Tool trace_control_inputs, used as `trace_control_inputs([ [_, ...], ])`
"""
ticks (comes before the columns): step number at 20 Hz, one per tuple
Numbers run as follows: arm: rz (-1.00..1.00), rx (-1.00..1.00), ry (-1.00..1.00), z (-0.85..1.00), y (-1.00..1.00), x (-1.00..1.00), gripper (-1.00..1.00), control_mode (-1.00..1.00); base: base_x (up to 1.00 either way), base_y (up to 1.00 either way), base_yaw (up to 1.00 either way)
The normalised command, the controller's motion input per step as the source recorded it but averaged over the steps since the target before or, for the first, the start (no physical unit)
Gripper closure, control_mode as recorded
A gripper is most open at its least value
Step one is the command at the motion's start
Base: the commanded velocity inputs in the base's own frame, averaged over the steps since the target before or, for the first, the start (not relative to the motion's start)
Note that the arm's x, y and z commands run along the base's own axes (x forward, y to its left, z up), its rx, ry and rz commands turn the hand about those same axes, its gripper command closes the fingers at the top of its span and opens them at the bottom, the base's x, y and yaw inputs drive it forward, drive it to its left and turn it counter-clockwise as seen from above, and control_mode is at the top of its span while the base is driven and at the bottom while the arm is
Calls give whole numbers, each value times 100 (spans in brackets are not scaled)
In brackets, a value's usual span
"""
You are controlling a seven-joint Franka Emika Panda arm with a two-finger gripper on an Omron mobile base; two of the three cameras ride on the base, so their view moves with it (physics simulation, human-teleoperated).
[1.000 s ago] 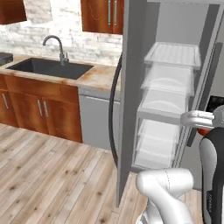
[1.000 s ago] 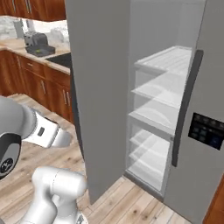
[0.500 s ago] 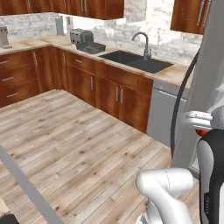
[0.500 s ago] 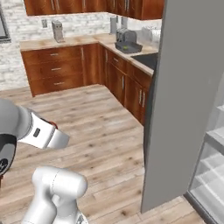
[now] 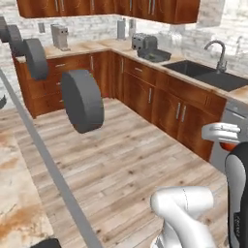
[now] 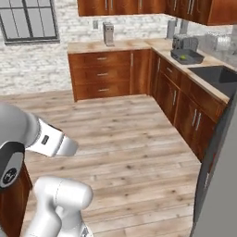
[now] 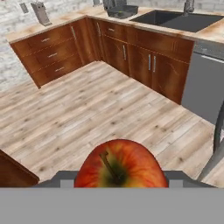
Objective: Pick the pear and apple from the fridge and place them inside the tupperware on the counter.
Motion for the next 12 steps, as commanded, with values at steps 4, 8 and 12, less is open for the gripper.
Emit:
trace_control_inputs([
  [4,0,0,0,0,0,0,100,100,100,7,-1],
  [8,0,0,0,0,0,0,100,100,100,0,-27],
  [12,0,0,0,0,0,0,100,100,100,0,-59],
])
